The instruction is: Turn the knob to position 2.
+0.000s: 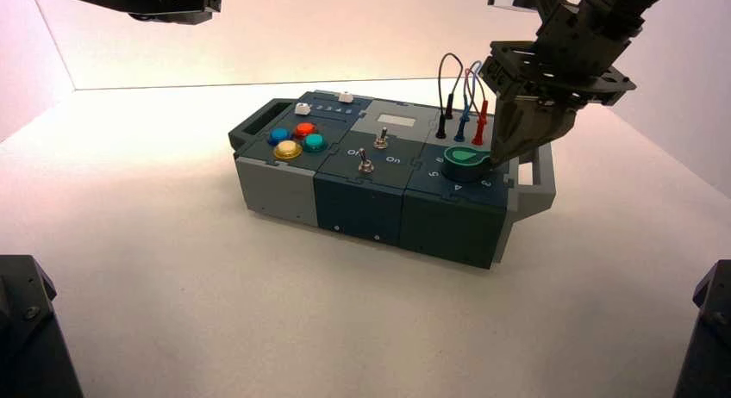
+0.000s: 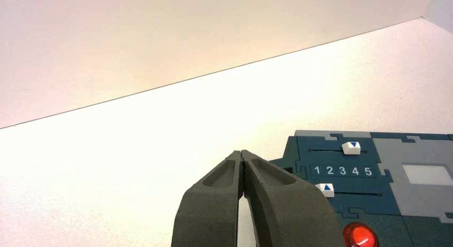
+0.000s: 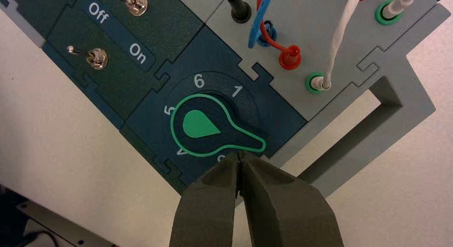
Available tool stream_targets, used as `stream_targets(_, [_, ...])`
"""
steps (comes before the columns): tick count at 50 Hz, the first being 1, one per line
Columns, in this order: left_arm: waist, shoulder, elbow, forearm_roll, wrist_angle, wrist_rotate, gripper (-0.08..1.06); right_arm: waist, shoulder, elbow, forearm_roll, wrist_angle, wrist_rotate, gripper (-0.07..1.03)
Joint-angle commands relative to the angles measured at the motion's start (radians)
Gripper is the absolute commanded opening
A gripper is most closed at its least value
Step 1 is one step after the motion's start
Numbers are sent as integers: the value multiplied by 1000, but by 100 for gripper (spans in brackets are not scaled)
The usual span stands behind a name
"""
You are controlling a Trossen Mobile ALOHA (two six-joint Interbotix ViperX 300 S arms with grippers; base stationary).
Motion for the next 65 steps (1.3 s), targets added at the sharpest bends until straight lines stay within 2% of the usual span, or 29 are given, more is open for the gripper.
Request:
stream_targets(1, [2,-12,-12,2,-11,-2,-3,-6,-8,-26,3,5,3,-2])
stream_targets(27, [2,-12,-12,2,-11,-2,-3,-5,-97,-28,14,37,3,-2])
stream_targets(44, [2,-12,-12,2,-11,-2,-3,-11,-190,-72,5,28,3,-2])
stream_targets(55, [2,-8,-12,2,-11,-2,-3,-86,-193,-97,-9,8,-5,-2])
stream_targets(65, [2,-6,-14,2,-11,-2,-3,-164,-222,-98,-49,-26,-6,-2])
